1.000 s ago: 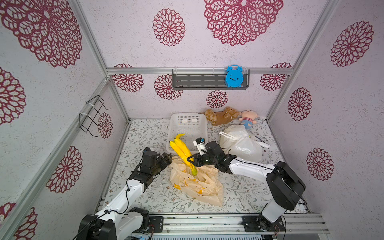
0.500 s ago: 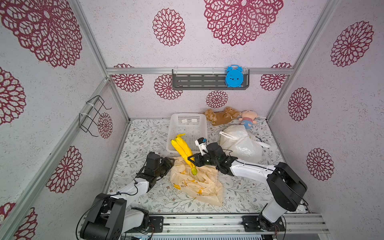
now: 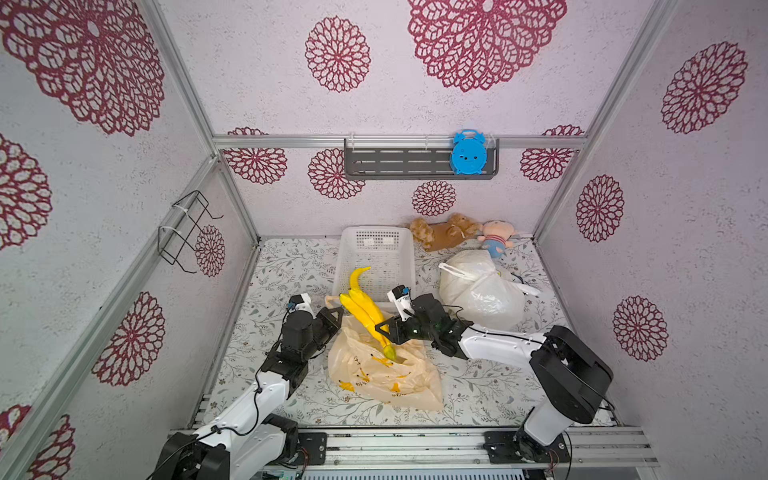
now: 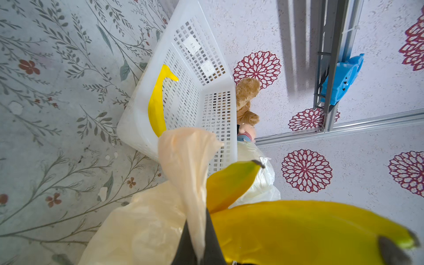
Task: Place the banana into a plastic bag & tie a knot
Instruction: Place the banana into the plastic bag.
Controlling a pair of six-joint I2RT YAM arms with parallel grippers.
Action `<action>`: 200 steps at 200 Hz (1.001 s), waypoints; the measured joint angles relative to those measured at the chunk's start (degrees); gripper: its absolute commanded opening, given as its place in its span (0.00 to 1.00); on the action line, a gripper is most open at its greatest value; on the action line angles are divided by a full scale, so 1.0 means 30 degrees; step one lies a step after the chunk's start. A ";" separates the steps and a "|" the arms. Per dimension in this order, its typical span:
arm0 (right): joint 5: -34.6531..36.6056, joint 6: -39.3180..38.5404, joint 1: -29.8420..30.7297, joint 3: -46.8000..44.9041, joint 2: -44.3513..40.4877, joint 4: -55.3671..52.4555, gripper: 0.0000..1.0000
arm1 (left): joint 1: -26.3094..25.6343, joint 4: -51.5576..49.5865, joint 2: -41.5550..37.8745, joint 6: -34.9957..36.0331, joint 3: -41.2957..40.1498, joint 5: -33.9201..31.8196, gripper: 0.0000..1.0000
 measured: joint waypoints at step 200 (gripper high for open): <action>0.6091 -0.6375 0.2106 0.1763 0.0051 -0.8408 0.00 | -0.0073 0.0087 -0.3949 0.2922 -0.1166 -0.0284 0.00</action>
